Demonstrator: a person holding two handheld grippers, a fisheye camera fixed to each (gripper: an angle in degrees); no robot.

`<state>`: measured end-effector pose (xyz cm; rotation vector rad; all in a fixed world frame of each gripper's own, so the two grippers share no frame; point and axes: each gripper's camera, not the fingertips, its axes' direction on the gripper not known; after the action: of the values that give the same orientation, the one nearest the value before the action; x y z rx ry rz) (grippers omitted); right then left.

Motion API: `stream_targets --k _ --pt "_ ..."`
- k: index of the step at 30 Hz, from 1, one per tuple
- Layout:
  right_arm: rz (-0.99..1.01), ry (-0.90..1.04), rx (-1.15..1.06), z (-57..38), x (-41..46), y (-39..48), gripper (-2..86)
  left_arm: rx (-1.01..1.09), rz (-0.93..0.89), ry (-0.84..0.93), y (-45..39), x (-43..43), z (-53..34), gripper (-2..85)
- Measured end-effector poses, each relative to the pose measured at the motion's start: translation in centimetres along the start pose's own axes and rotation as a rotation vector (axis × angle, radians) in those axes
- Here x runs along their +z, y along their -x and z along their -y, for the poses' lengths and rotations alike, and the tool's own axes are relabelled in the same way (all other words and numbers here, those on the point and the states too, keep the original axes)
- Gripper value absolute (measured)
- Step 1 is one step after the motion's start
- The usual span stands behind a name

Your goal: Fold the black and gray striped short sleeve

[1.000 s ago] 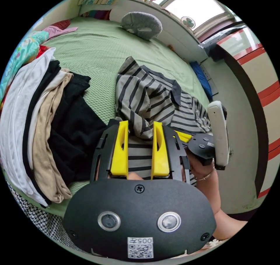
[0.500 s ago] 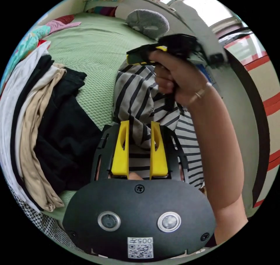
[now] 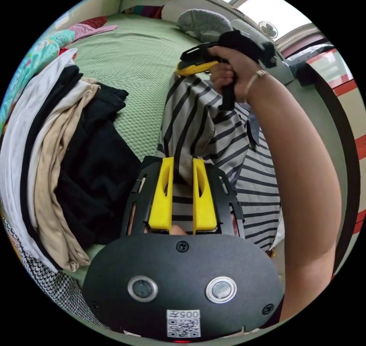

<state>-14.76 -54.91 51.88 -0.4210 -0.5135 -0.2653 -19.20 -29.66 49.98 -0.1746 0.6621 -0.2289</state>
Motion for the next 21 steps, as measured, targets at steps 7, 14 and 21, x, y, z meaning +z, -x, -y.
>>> stream_targets --k 7,14,21 --pt "-0.196 -0.136 -0.148 -11.7 -5.4 0.7 -1.3 0.031 0.003 -0.038 -2.1 -1.6 -1.1 9.1" --pt "-0.406 -0.164 -0.137 -23.4 -3.7 1.8 -1.2 0.112 0.017 -0.015 -7.9 0.1 -0.9 9.8" --pt "-0.447 -0.06 -0.102 -27.1 -3.7 -1.1 -1.3 0.031 0.074 0.085 -10.2 2.2 0.0 8.8"
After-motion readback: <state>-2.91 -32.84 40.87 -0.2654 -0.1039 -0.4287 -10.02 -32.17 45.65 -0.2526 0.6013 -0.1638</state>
